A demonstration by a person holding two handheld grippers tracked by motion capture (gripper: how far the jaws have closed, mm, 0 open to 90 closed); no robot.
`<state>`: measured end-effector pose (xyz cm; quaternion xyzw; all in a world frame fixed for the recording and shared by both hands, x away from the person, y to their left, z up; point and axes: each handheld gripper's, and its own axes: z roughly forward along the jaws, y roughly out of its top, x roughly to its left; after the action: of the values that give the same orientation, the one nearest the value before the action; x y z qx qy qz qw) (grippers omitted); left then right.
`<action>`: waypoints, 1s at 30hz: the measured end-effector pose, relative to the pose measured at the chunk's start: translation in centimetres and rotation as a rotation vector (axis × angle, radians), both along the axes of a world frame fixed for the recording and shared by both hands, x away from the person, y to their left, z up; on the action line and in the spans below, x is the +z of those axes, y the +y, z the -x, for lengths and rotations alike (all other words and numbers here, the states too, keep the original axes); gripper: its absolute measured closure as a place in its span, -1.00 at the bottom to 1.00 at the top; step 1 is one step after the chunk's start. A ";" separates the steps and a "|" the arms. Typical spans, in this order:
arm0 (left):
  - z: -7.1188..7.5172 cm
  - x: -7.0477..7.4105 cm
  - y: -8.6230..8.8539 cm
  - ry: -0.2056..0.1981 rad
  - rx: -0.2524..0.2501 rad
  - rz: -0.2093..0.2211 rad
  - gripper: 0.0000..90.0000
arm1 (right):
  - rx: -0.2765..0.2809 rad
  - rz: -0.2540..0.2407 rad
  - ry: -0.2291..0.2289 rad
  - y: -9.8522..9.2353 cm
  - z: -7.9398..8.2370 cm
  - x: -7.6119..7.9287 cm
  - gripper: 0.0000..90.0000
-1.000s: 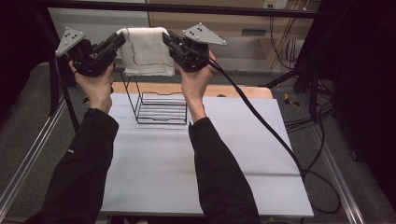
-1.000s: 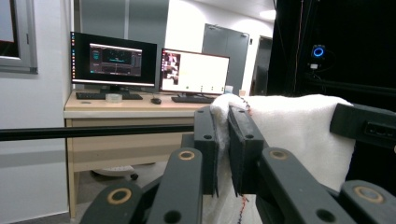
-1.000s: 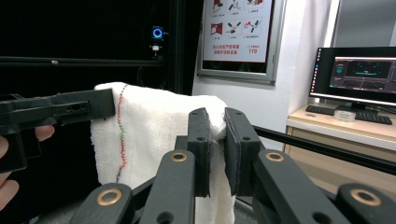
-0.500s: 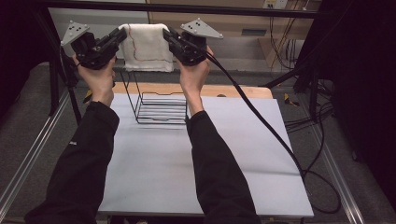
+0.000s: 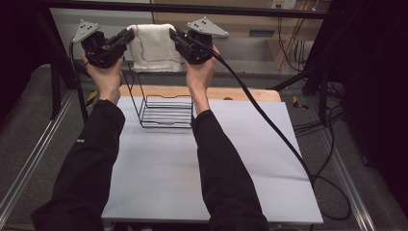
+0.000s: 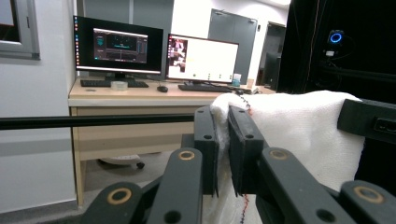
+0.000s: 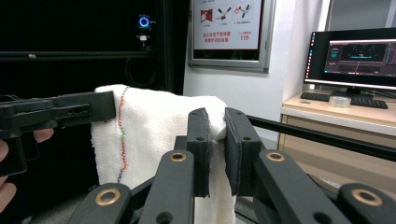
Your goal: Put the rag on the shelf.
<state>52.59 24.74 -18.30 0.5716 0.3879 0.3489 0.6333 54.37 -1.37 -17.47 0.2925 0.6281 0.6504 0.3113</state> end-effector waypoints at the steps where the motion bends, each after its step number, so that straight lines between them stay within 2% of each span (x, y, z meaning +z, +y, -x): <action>1: -0.2 0.0 0.0 0.003 0.001 -0.001 0.83 | 0.001 0.002 0.004 0.0 -0.1 0.0 0.81; 5: -0.5 0.1 0.2 -0.006 0.004 -0.004 0.83 | 0.003 0.008 0.009 0.1 -0.6 0.0 0.81; 8: -0.7 0.0 0.3 0.004 0.006 -0.004 0.83 | 0.002 0.011 0.004 0.4 -0.8 0.0 0.81; 15: -0.9 -1.6 0.8 0.038 -0.006 -0.013 0.83 | -0.001 0.044 0.031 0.8 -1.2 -1.2 0.80; 22: -0.6 -2.7 1.1 0.054 -0.013 -0.012 0.83 | -0.004 0.069 0.036 1.1 -0.8 -1.8 0.80; 25: -0.5 -2.8 0.9 0.061 -0.018 -0.033 0.83 | -0.005 0.071 0.056 0.9 -0.6 -2.1 0.80; 30: -0.1 -3.4 0.7 0.063 -0.025 -0.040 0.83 | -0.007 0.089 0.068 0.6 -0.4 -2.8 0.80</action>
<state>52.73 25.46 -21.74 0.5997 0.3937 0.3305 0.6133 54.76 -0.75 -20.25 0.3023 0.6656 0.6104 0.3048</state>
